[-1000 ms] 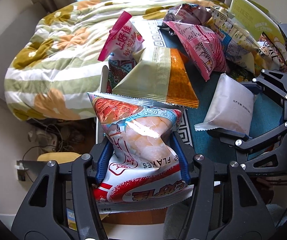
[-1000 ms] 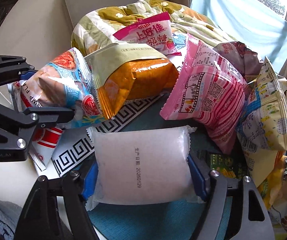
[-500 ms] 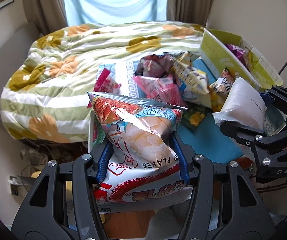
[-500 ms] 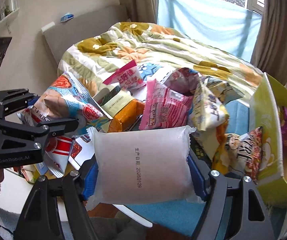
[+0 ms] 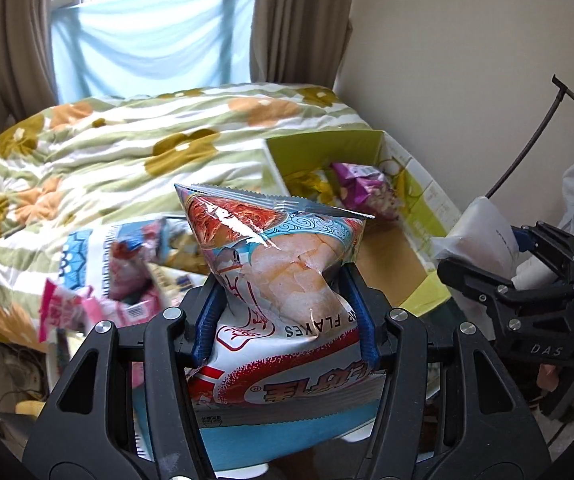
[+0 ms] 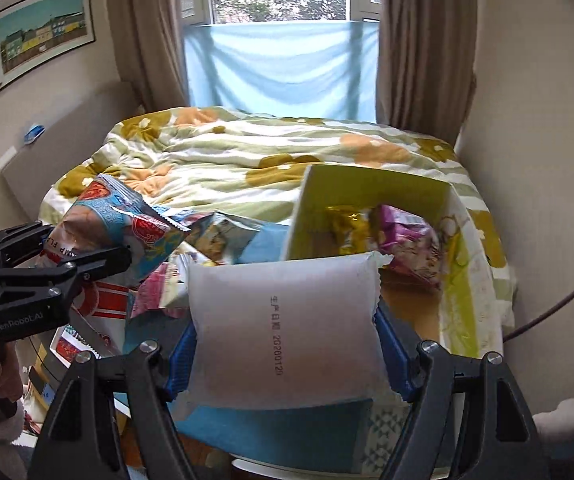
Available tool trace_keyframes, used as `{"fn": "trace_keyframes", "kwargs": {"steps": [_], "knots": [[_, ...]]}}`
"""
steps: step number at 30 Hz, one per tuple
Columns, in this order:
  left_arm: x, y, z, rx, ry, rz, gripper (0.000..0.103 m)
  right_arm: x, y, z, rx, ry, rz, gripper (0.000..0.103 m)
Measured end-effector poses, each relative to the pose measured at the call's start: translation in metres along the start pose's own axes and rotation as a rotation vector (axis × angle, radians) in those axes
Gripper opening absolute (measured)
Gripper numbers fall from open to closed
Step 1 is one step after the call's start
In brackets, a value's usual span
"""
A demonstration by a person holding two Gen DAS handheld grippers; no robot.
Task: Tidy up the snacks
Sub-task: 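Lift both held snacks over the box and release them inside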
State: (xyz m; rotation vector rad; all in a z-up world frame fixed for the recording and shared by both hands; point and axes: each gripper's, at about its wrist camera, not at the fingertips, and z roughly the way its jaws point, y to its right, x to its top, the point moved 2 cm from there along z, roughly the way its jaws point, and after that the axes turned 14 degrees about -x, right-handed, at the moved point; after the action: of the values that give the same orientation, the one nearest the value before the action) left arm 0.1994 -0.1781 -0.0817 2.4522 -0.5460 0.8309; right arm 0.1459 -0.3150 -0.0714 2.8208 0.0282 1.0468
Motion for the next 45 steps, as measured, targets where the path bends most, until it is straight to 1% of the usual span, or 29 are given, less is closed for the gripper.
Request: {"fn": "trace_keyframes", "kwargs": {"steps": [3,5,9,11,13,14,15,16,17,21,26,29,32,36,40,42,45], "knots": [[0.012,0.032,0.045,0.0,-0.032,0.018,0.052,0.0,0.039,0.013,-0.021,-0.011,0.017,0.072],[0.016,0.045,0.075,-0.003,-0.066,0.0,0.052,-0.002,0.064,0.02,-0.022,-0.019,0.031,0.072],[0.015,0.06,0.126,0.021,-0.134,-0.032,0.052,-0.001,0.1,0.035,-0.009,-0.043,0.054,0.072],[0.014,0.063,0.141,0.042,-0.153,-0.054,0.052,0.0,0.112,0.042,-0.001,-0.05,0.054,0.072],[0.013,0.064,0.15,0.065,-0.153,-0.077,0.058,0.0,0.121,0.047,0.016,-0.054,0.051,0.072],[0.014,0.065,0.154,0.082,-0.157,-0.082,0.077,0.001,0.126,0.05,0.024,-0.054,0.047,0.072],[0.014,0.066,0.155,0.102,-0.16,-0.084,0.095,0.002,0.129,0.053,0.031,-0.053,0.041,0.072],[0.015,0.067,0.154,0.119,-0.148,-0.081,0.1,0.002,0.131,0.056,0.036,-0.055,0.033,0.072],[0.016,0.068,0.149,0.128,-0.128,-0.079,0.101,0.003,0.133,0.061,0.042,-0.059,0.026,0.072],[0.015,0.066,0.13,0.156,-0.095,-0.093,0.102,0.003,0.135,0.071,0.083,-0.075,0.005,0.072],[0.004,0.056,0.101,0.197,-0.069,-0.141,0.102,0.006,0.128,0.084,0.141,-0.102,-0.011,0.073],[-0.003,0.048,0.09,0.216,-0.058,-0.187,0.102,0.009,0.121,0.098,0.169,-0.132,-0.01,0.073],[-0.013,0.041,0.082,0.232,-0.058,-0.228,0.102,0.011,0.112,0.119,0.189,-0.181,-0.011,0.073],[-0.025,0.032,0.078,0.239,-0.072,-0.277,0.102,0.008,0.103,0.146,0.195,-0.245,0.012,0.074],[-0.03,0.027,0.076,0.254,-0.071,-0.296,0.102,0.007,0.103,0.158,0.193,-0.263,0.056,0.075],[-0.034,0.027,0.075,0.257,-0.069,-0.304,0.102,0.007,0.105,0.16,0.193,-0.248,0.071,0.081],[-0.041,0.027,0.071,0.254,-0.07,-0.308,0.102,0.009,0.112,0.152,0.195,-0.195,0.087,0.091]]}}
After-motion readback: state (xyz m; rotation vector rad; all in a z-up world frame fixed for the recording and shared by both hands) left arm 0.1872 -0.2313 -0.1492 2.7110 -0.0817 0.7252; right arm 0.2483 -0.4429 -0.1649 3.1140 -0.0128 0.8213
